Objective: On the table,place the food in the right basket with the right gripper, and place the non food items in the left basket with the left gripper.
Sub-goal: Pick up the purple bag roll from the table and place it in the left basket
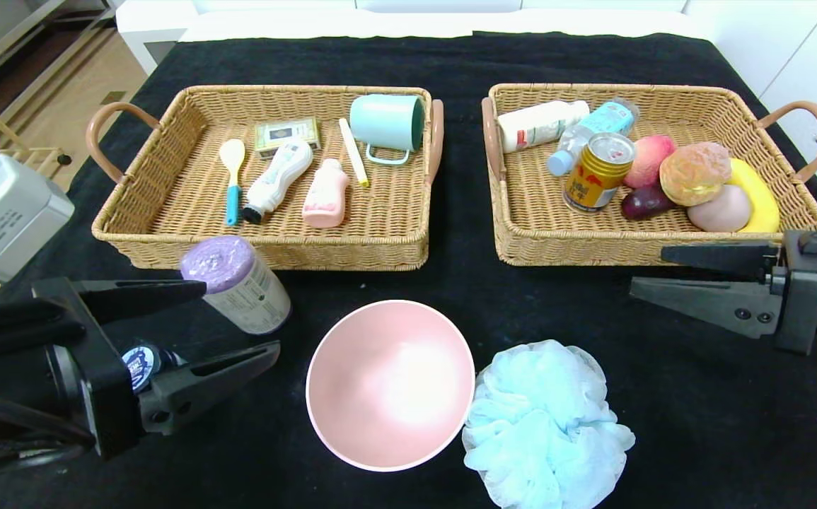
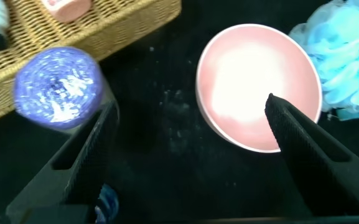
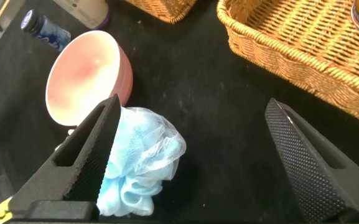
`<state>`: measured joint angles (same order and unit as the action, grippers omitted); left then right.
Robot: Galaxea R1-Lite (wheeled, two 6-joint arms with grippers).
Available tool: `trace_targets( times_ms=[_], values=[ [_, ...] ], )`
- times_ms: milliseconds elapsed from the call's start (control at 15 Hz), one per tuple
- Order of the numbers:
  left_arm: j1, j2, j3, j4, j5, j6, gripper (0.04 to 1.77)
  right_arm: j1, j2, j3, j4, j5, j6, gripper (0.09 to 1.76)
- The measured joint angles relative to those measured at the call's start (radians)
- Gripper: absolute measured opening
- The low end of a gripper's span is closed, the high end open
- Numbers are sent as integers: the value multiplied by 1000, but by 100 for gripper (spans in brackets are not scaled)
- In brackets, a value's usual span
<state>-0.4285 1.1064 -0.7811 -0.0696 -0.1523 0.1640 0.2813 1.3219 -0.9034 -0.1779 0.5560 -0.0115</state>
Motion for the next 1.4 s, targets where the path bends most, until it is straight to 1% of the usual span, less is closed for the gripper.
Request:
trace_targets(
  times_ms=[133,333,400,600,667,933,1067,1267,1400],
  values=[
    [-1,-6,-6,2,44,0,172,-3,-3,65,-83,20,0,170],
    [-3,-5,-55,43,109,-1,172,-7,-5,101,-92,25,0,170],
    [-3,-5,-79,83,123,-1,172,-14,-7,103,-92,25,0,170],
    [0,-11,-198,297,188,-8,172,-23,-11,106,-93,25,1,170],
    [2,-14,-236,353,207,-9,172,-24,-14,107,-92,25,1,170],
    [38,11,-352,455,251,-27,172,-26,-27,108,-92,25,0,171],
    [51,69,-441,523,282,-73,172,-27,-34,108,-93,25,0,171],
    [59,190,-634,666,296,-140,172,-30,-41,108,-93,23,0,171],
    [65,281,-770,766,299,-157,172,-38,-42,107,-94,24,0,171]
  ],
)
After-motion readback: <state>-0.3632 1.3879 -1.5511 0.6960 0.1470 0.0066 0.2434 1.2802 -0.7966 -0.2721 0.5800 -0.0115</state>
